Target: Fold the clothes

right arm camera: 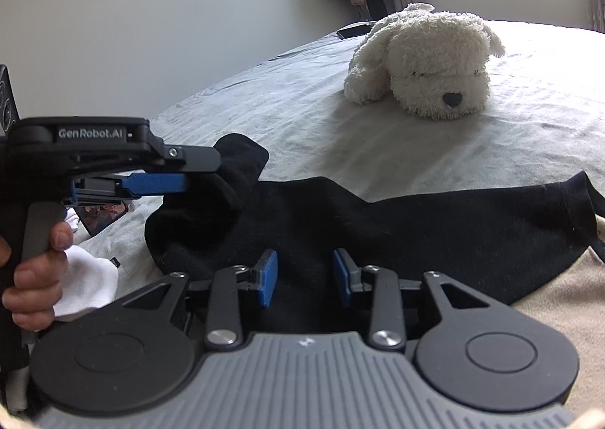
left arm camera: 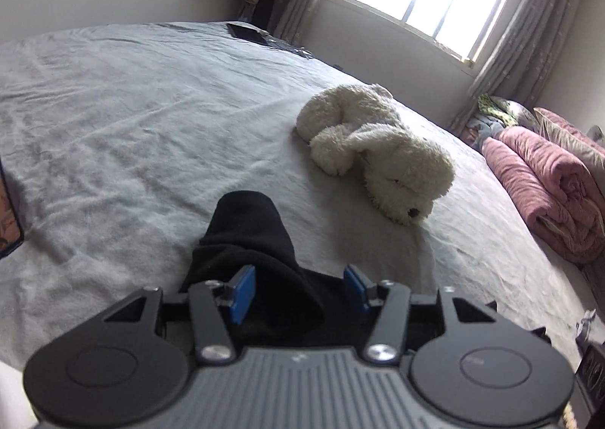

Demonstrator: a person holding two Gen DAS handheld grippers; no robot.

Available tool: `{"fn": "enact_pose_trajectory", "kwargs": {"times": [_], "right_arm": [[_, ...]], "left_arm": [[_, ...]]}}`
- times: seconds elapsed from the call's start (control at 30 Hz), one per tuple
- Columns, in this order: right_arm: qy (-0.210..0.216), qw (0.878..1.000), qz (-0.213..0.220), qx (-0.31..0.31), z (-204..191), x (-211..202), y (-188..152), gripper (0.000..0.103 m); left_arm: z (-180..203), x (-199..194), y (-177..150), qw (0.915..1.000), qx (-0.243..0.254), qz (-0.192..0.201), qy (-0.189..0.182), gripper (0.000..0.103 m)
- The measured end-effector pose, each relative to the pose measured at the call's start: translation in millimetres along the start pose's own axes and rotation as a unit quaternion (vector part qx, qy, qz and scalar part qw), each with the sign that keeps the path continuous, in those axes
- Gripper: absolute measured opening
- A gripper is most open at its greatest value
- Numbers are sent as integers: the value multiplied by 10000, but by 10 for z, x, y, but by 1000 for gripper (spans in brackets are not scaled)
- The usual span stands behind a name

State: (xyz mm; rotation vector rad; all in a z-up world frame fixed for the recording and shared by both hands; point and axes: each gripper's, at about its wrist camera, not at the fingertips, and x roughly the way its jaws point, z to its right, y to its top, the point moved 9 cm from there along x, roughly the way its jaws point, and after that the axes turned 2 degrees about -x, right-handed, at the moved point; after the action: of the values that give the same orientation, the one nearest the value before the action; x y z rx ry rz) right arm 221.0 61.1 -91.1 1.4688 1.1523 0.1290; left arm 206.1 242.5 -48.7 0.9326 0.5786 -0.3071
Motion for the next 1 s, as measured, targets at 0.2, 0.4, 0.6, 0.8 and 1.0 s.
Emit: {"fn": "enact_pose_trajectory", "kwargs": {"times": [0.2,0.4,0.6,0.8,1.0], "right_arm": [[-11,10000,-2,-20,-1,2,-5,36],[-19,10000,-6,-40,-2,6,-7,36],[-36,10000,-6,-72,-11,10,-9,37],[-35,10000,-6,-74,-17,12,-9,37],[-17,10000,-2,-40,-7,13,-3,37]], "left_arm": [[-450,-60,59,9838,-1768,-245,165,54],[-656,-99,112,9739,-2235,-85,389,54],[-761,112,-49,9586,-2805,-394,283,51],[-809,140,-18,9576,-2843,-84,461,33],[-738,-15,122,9721,-2109,482,909,1]]}}
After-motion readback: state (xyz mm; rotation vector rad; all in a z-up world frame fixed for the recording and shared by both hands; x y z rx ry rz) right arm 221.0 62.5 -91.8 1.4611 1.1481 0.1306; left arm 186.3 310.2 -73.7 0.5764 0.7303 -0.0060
